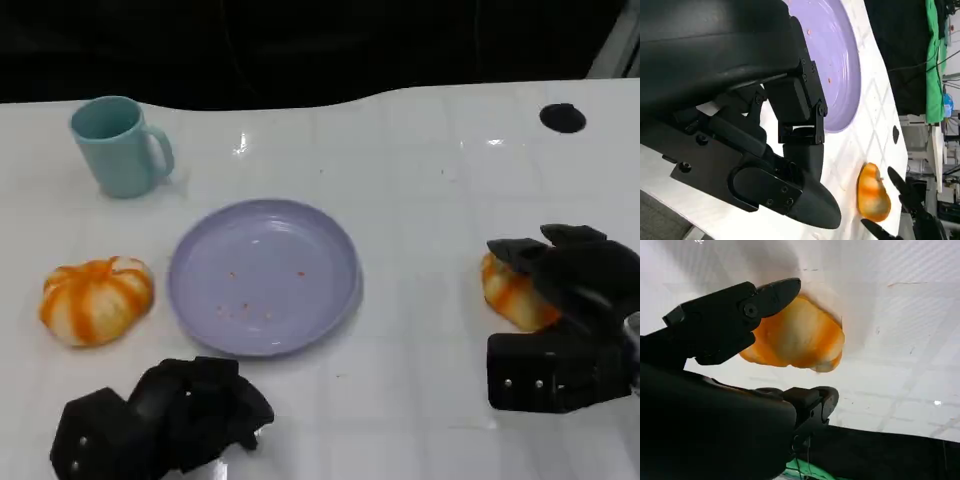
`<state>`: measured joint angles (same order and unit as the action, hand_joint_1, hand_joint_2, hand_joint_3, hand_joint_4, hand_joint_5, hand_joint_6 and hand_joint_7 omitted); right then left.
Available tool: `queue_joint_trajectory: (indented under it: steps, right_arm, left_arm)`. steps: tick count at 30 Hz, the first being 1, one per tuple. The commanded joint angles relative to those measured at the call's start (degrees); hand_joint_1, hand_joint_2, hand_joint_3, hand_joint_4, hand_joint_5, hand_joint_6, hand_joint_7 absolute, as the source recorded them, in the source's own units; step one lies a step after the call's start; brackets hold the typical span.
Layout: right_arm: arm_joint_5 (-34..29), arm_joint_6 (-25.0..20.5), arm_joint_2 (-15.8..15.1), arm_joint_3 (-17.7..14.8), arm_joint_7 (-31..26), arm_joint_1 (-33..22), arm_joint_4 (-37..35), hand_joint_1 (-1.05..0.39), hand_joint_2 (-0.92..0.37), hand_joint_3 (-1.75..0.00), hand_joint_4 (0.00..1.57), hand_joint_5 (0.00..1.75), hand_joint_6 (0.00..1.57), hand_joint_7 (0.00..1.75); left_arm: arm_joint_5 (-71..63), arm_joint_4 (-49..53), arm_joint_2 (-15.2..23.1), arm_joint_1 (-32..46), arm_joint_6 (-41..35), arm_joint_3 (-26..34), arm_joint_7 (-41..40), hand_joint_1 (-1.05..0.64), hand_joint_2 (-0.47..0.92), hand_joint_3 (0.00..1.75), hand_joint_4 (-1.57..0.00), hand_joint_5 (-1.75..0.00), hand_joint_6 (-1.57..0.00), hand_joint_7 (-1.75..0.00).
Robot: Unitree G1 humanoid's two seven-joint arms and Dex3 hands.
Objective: Grasp the bread from the table and place it into the plate.
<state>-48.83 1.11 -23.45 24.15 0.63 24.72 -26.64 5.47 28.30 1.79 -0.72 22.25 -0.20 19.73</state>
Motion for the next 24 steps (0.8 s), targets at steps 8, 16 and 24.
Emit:
queue_joint_trajectory:
  steps: [8,16,24]
  right_arm:
    - [2.88,6.05,1.26,-0.26,-11.11,3.30,-10.81,-0.04,-0.90,-0.02,1.04,0.97,1.22,0.11]
    - [2.39,10.42,1.47,1.12,-20.95,5.04,-16.68,-0.08,-0.86,-0.18,0.85,1.74,0.85,1.31]
    - [3.29,11.52,2.20,0.84,-25.11,5.58,-18.27,-0.04,-0.78,-0.35,0.87,1.75,0.70,1.61]
  left_arm:
    - [0.09,-0.44,0.59,0.79,-0.31,0.25,-0.35,-1.05,0.86,0.00,-0.87,-1.52,-1.28,-0.79]
    - [-0.08,-0.90,0.49,0.87,-0.93,0.18,-0.72,-1.05,0.85,0.00,-0.87,-1.52,-1.28,-0.79]
    - [-0.47,-1.10,0.42,1.06,-0.68,-0.09,-1.06,-1.05,0.86,0.00,-0.87,-1.52,-1.28,-0.79]
